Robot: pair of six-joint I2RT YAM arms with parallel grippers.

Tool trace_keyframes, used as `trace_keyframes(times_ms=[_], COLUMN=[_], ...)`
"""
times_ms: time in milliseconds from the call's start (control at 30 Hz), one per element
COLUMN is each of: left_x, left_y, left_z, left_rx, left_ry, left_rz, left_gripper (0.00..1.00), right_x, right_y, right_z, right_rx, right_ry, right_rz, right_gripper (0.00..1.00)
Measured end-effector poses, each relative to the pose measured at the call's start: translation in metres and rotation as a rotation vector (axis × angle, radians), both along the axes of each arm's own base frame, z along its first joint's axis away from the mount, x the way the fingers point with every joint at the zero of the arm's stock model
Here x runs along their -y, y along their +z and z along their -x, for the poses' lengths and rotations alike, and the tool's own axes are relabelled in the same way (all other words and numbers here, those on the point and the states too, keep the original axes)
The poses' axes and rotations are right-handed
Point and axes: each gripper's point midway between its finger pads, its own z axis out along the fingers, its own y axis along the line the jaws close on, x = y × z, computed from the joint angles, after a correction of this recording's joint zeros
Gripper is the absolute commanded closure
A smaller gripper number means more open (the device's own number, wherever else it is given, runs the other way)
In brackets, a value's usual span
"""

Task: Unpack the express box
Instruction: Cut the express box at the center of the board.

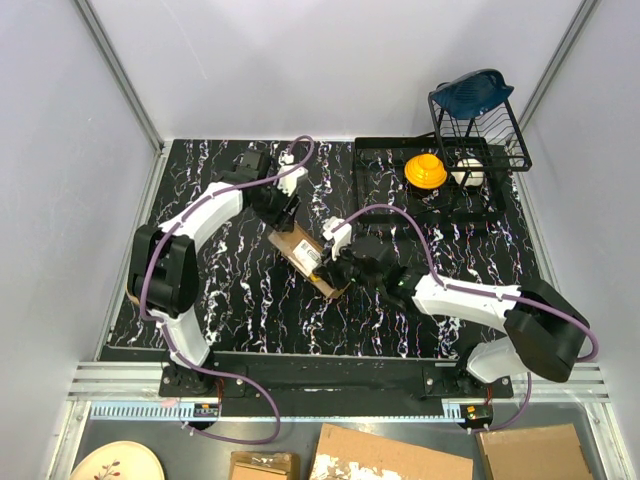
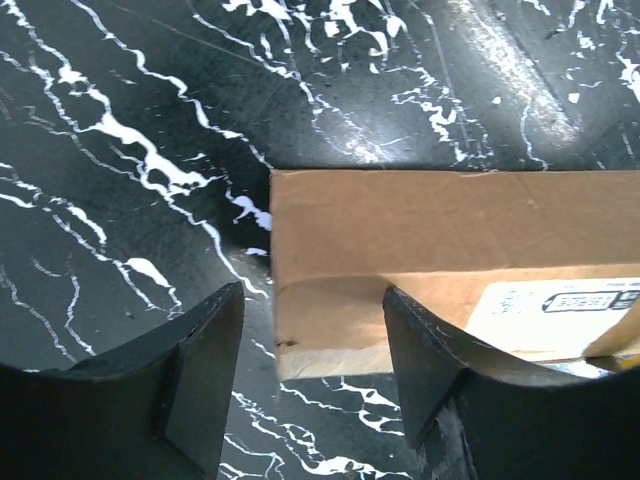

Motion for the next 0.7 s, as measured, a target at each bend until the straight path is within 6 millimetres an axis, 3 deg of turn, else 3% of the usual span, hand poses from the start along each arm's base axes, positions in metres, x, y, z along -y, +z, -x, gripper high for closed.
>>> trace_keyframes(times_ms=[200, 467, 600, 700], left_x=[0.015, 0.032, 0.056, 0.071], left_y=[0.001, 0.024, 0.016, 0.0], left_z=[0.01, 0.006, 0.022, 0.028], left_rx=[-0.02, 0.013, -0.02, -0.052], left_ry=[-0.026, -0.064, -0.131, -0.169], left_rz=[0.01, 0.046, 0.054, 0.048], left_gripper=[0.38, 0.39, 0.4, 0.4], right_x=[0.002, 0.015, 0.021, 0.027], right_y=[0.0, -0.002, 0.002, 0.007], right_z=[-0.002, -0.011, -0.018, -0.026], right_rx=[-0.007, -0.034, -0.046, -0.052], right_ry=[-0.001, -0.029, -0.048, -0.072], right_rz=[0.002, 0.005, -0.015, -0.033], right_gripper=[1.0, 1.0, 1.0, 1.0])
